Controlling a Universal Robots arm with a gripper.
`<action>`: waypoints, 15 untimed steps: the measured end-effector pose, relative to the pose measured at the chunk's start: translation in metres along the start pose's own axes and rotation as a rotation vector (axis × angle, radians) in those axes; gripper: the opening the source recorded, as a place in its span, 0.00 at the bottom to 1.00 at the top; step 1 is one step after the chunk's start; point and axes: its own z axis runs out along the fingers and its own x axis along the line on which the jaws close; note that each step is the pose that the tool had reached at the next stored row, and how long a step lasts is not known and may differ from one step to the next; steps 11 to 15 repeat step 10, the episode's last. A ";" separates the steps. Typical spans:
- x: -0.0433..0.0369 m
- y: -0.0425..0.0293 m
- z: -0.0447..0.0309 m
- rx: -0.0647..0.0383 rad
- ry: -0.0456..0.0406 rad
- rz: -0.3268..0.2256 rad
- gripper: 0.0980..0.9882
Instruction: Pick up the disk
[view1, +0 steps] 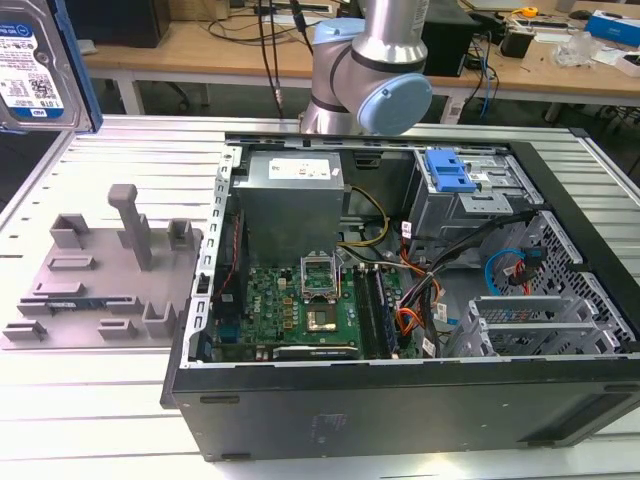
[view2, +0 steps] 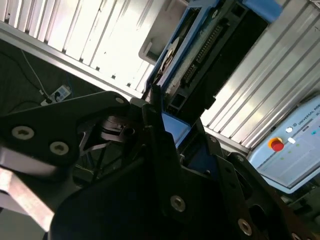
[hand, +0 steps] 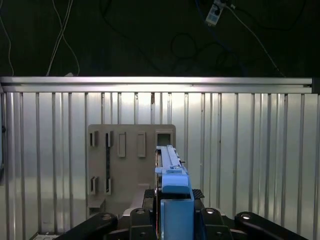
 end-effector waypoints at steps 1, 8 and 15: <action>0.0000 0.0000 0.0000 0.000 0.0000 0.000 0.30; 0.0000 0.0000 0.0000 0.000 0.0004 0.000 0.30; 0.0000 0.0000 0.0000 0.000 0.0005 0.000 0.30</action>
